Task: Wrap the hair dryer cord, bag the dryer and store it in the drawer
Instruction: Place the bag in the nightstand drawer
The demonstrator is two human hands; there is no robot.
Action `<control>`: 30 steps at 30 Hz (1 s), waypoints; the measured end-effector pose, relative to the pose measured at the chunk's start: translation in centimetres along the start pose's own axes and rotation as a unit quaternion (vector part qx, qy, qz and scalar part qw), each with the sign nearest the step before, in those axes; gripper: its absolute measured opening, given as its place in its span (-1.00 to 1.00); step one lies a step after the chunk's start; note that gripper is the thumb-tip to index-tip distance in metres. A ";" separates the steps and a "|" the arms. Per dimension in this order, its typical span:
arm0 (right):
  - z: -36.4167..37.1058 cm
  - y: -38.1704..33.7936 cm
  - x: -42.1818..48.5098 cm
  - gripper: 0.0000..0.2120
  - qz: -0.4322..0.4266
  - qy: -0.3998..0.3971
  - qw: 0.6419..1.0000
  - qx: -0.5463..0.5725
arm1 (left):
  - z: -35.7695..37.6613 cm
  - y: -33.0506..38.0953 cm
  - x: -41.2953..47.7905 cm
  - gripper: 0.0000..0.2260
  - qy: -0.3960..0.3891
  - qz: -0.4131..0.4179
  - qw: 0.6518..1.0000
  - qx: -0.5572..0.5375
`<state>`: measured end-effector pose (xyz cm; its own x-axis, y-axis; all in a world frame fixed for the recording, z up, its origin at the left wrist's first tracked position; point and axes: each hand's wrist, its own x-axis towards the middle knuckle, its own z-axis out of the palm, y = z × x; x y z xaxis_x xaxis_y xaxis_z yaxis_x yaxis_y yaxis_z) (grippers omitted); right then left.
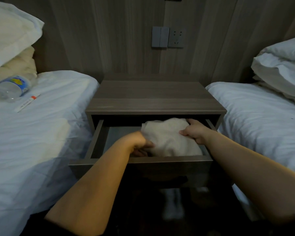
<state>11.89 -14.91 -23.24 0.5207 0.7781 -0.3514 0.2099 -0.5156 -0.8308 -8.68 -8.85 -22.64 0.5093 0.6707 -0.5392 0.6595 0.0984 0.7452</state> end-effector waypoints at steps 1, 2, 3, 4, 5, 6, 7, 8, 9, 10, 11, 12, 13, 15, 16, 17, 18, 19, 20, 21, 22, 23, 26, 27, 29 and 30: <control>0.0 0.3 0.3 -0.36 -0.015 -0.006 1.000 -0.022 | 0.0 0.0 0.0 -0.47 -0.005 0.006 1.000 0.011; 0.0 0.5 0.2 -0.36 -0.025 -0.009 0.998 -0.050 | 0.0 0.1 -0.1 -0.40 -0.005 0.010 1.000 0.024; 0.0 0.6 0.3 -0.36 -0.041 -0.008 0.995 -0.086 | 0.1 0.3 -0.3 -0.35 -0.004 0.010 0.999 0.037; 0.0 0.5 0.2 -0.35 -0.060 -0.002 0.988 -0.139 | 0.1 0.4 -0.4 -0.31 -0.001 0.011 0.998 0.057; 0.0 0.6 0.4 -0.35 -0.081 0.003 0.976 -0.200 | 0.1 0.4 -0.3 -0.31 0.004 0.014 0.997 0.074; 0.0 0.5 0.3 -0.35 -0.096 0.010 0.961 -0.260 | 0.2 0.4 -0.2 -0.32 0.010 0.016 0.996 0.088; -0.1 0.4 0.3 -0.38 -0.117 0.022 0.945 -0.304 | 0.3 0.4 -0.1 -0.34 0.020 0.020 0.994 0.105; -0.3 0.3 0.0 -0.44 -0.133 0.029 0.936 -0.323 | 0.4 0.4 0.0 -0.37 0.035 0.030 0.989 0.144; -0.5 0.2 -0.5 -0.51 -0.149 0.026 0.935 -0.319 | 0.4 0.5 0.1 -0.41 0.054 0.048 0.974 0.213; -0.7 0.2 -1.3 -0.57 -0.168 0.010 0.938 -0.304 | 0.3 0.7 -0.1 -0.47 0.073 0.074 0.953 0.285; -0.9 0.3 -2.3 -0.61 -0.196 -0.019 0.938 -0.286 | 0.3 1.0 -0.5 -0.52 0.082 0.114 0.936 0.322; -1.2 0.4 -3.4 -0.64 -0.223 -0.054 0.932 -0.281 | 0.1 1.5 -1.2 -0.57 0.067 0.154 0.931 0.324; -1.5 0.5 -4.6 -0.65 -0.247 -0.096 0.921 -0.287 | -0.1 1.9 -2.0 -0.61 0.027 0.186 0.935 0.302; -2.1 0.7 -6.6 -0.63 -0.241 -0.196 0.900 -0.306 | -0.4 2.6 -3.6 -0.63 -0.074 0.219 0.931 0.284; -2.3 0.8 -7.2 -0.60 -0.219 -0.242 0.890 -0.318 | -0.4 2.8 -4.1 -0.60 -0.122 0.213 0.924 0.294; -2.5 0.8 -7.6 -0.59 -0.204 -0.275 0.879 -0.332 | -0.3 2.8 -4.4 -0.56 -0.160 0.202 0.914 0.313; -2.6 0.8 -7.9 -0.59 -0.204 -0.292 0.865 -0.354 | -0.1 2.7 -4.5 -0.52 -0.181 0.192 0.903 0.339; -2.6 0.8 -8.0 -0.60 -0.212 -0.293 0.854 -0.374 | 0.2 2.4 -4.3 -0.50 -0.181 0.194 0.893 0.363; -2.4 0.9 -8.0 -0.61 -0.223 -0.283 0.848 -0.389 | 0.4 2.0 -4.0 -0.52 -0.168 0.209 0.888 0.375; -2.2 1.0 -8.0 -0.62 -0.234 -0.265 0.847 -0.396 | 0.5 1.7 -3.7 -0.55 -0.153 0.226 0.888 0.371; -1.9 1.1 -8.0 -0.65 -0.240 -0.245 0.853 -0.394 | 0.5 1.5 -3.5 -0.59 -0.141 0.239 0.891 0.360; -1.7 1.3 -7.9 -0.68 -0.244 -0.223 0.861 -0.387 | 0.4 1.4 -3.2 -0.62 -0.129 0.248 0.894 0.349; -1.4 1.6 -7.2 -0.79 -0.246 -0.115 0.882 -0.385 | 0.0 1.3 -2.5 -0.67 -0.061 0.260 0.904 0.334; -1.3 1.6 -6.9 -0.79 -0.248 -0.071 0.883 -0.391 | -0.1 1.4 -2.3 -0.67 -0.026 0.267 0.903 0.336; -0.8 1.9 -6.0 -0.73 -0.277 0.011 0.875 -0.397 | -0.2 1.4 -1.7 -0.60 0.076 0.290 0.879 0.370; -0.5 2.2 -5.3 -0.64 -0.312 0.054 0.861 -0.398 | -0.3 1.3 -1.3 -0.54 0.135 0.303 0.854 0.400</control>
<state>10.03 -20.37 -22.93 0.1670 0.9768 0.1341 0.9548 -0.1263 -0.2690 -8.66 -9.33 -20.84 0.8159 0.5767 0.0416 0.5424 -0.7884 0.2902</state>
